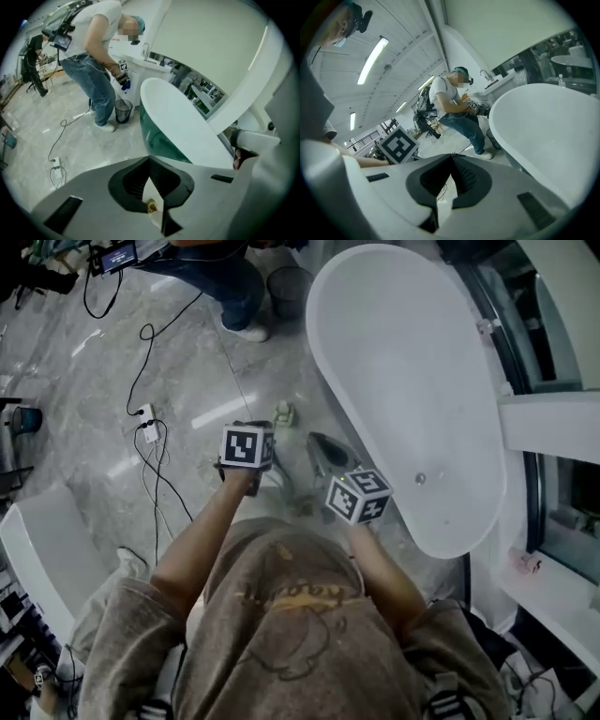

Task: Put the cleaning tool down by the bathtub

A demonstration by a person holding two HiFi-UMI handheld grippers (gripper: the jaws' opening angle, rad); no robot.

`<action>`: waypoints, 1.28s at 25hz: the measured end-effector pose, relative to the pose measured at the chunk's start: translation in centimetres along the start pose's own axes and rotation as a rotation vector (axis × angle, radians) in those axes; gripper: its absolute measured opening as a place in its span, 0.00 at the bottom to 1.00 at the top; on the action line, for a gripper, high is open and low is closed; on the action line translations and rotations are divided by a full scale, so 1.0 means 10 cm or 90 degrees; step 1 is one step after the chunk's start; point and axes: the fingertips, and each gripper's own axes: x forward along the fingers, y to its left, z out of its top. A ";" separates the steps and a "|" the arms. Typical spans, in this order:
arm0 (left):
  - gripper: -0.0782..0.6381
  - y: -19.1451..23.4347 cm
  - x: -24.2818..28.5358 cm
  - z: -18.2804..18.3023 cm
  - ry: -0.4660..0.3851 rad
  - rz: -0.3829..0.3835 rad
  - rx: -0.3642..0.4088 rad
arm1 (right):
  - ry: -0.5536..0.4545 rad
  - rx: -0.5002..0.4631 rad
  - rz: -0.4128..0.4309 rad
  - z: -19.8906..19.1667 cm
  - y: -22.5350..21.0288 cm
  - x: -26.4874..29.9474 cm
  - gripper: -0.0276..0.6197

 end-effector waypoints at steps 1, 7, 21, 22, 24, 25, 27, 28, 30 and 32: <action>0.11 -0.06 -0.15 0.07 -0.021 -0.009 0.008 | -0.001 -0.009 0.009 0.06 0.08 -0.05 0.04; 0.11 -0.36 -1.04 0.36 -0.133 -0.058 0.041 | -0.017 -0.073 0.044 0.37 0.49 -0.41 0.04; 0.11 -1.14 -2.26 0.54 -0.384 -0.164 0.197 | -0.148 -0.230 0.147 0.86 1.23 -1.20 0.04; 0.11 -1.18 -2.32 0.55 -0.398 -0.170 0.208 | -0.157 -0.232 0.153 0.88 1.25 -1.24 0.04; 0.11 -1.24 -2.42 0.55 -0.419 -0.178 0.227 | -0.171 -0.235 0.164 0.92 1.28 -1.32 0.04; 0.11 -1.27 -2.46 0.55 -0.426 -0.181 0.234 | -0.176 -0.236 0.167 0.94 1.28 -1.34 0.04; 0.11 -1.29 -2.49 0.55 -0.436 -0.186 0.240 | -0.181 -0.237 0.168 0.95 1.27 -1.36 0.04; 0.11 -1.30 -2.50 0.54 -0.441 -0.188 0.239 | -0.181 -0.235 0.168 0.94 1.26 -1.37 0.04; 0.11 -1.31 -2.51 0.51 -0.447 -0.189 0.237 | -0.183 -0.231 0.168 0.93 1.25 -1.38 0.04; 0.11 -1.33 -2.51 0.48 -0.451 -0.190 0.235 | -0.183 -0.230 0.166 0.92 1.24 -1.39 0.04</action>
